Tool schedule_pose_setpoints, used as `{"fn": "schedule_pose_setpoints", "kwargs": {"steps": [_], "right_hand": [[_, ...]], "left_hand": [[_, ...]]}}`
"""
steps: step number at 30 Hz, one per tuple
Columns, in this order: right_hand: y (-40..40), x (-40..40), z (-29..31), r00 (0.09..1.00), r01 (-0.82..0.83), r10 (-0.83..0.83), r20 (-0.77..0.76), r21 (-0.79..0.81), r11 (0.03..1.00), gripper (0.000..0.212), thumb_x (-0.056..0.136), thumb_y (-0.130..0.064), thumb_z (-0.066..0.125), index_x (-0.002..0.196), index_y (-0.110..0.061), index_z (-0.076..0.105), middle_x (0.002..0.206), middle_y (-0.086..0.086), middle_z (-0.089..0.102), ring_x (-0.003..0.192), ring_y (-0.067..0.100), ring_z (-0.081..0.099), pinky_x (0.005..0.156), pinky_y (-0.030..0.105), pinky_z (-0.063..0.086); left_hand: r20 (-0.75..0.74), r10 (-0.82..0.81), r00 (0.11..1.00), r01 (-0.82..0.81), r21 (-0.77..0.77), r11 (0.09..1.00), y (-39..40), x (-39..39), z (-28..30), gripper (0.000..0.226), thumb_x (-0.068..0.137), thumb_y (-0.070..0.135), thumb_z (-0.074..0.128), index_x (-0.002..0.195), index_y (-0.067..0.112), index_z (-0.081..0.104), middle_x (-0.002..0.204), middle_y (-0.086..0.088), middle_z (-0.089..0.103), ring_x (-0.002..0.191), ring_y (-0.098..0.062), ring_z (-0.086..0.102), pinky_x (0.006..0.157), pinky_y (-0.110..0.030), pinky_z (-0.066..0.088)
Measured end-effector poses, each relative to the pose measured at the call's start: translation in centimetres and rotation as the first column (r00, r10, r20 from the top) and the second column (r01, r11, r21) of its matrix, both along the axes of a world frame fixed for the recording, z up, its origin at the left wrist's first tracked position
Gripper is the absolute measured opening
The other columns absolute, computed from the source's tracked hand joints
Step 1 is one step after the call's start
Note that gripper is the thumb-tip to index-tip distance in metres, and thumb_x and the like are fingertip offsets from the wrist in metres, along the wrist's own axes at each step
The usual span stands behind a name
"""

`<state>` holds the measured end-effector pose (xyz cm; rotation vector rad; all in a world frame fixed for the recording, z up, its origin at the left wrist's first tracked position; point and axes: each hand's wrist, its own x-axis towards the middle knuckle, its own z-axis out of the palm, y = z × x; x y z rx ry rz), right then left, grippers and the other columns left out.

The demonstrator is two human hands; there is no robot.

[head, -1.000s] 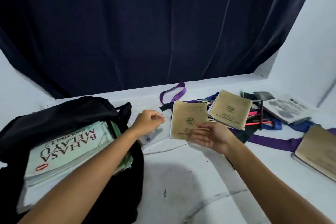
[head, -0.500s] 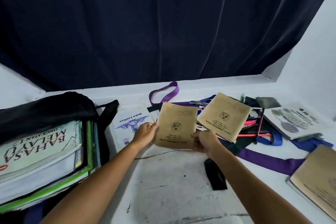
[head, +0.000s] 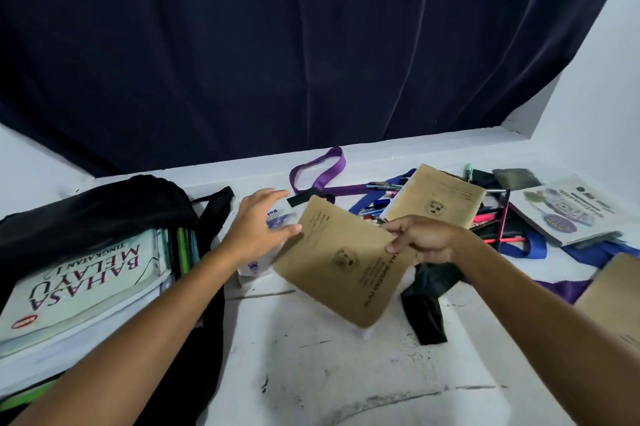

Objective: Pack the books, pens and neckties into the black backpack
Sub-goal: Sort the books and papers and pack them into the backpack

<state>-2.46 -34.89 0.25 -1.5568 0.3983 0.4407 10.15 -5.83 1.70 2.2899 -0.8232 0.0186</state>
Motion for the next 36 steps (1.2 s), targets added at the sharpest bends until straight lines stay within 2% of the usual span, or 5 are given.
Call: {"fn": "schedule_pose_setpoints", "kwargs": {"steps": [12, 17, 23, 27, 36], "right_hand": [[3.5, -1.4, -1.0, 0.799, -0.565, 0.534, -0.277, -0.038, 0.824, 0.034, 0.092, 0.009, 0.054, 0.111, -0.015, 0.067, 0.099, 0.006, 0.075, 0.093, 0.025, 0.072, 0.080, 0.039, 0.060], [5.1, -2.0, -0.4, 0.801, -0.573, 0.549, -0.238, -0.570, 0.588, 0.017, 0.086, -0.008, 0.069, 0.101, -0.017, 0.070, 0.089, -0.005, 0.070, 0.086, 0.014, 0.067, 0.076, 0.025, 0.055], [0.8, -2.5, 0.4, 0.988, 0.057, 0.035, 0.150, -0.567, 0.822, 0.016, 0.092, -0.009, 0.059, 0.094, -0.004, 0.073, 0.091, 0.012, 0.070, 0.076, 0.023, 0.066, 0.064, 0.030, 0.057], [-4.2, -3.9, -0.8, 0.740, 0.671, -0.624, 0.250, -0.207, 0.712, 0.015, 0.090, 0.005, 0.048, 0.090, 0.001, 0.062, 0.087, 0.014, 0.063, 0.063, 0.021, 0.057, 0.050, 0.024, 0.047], [-7.0, -5.0, -3.5, 0.647, 0.762, -0.760, -0.050, 0.053, 0.645, 0.018, 0.096, -0.006, 0.044, 0.109, 0.002, 0.053, 0.075, 0.018, 0.058, 0.054, 0.022, 0.049, 0.047, 0.025, 0.046]], "left_hand": [[-0.424, -0.295, 0.857, 0.483, 0.458, 0.746, -1.4, -5.5, -2.9, 0.032, 0.070, 0.033, 0.086, 0.080, 0.023, 0.058, 0.076, 0.009, 0.056, 0.071, -0.007, 0.050, 0.060, -0.024, 0.037], [-0.380, -0.273, 0.884, 0.456, 0.568, 0.685, -1.6, -5.5, -4.1, 0.037, 0.071, 0.041, 0.084, 0.072, 0.025, 0.050, 0.075, 0.008, 0.053, 0.069, -0.010, 0.049, 0.061, -0.027, 0.038], [-0.274, -0.266, 0.924, 0.373, 0.502, 0.781, -4.6, -4.7, -3.0, 0.047, 0.075, 0.049, 0.078, 0.112, 0.026, 0.061, 0.108, 0.007, 0.058, 0.094, -0.008, 0.055, 0.079, -0.025, 0.048], [-0.211, -0.317, 0.925, 0.380, 0.440, 0.814, -9.7, -4.2, -2.5, 0.057, 0.083, 0.052, 0.070, 0.131, 0.025, 0.053, 0.133, 0.002, 0.054, 0.120, -0.014, 0.051, 0.098, -0.033, 0.046], [-0.134, -0.291, 0.947, 0.320, 0.448, 0.835, -19.7, -4.9, -2.9, 0.078, 0.092, 0.053, 0.055, 0.154, 0.018, 0.023, 0.162, -0.003, 0.017, 0.148, -0.023, 0.017, 0.115, -0.042, 0.025]]}}
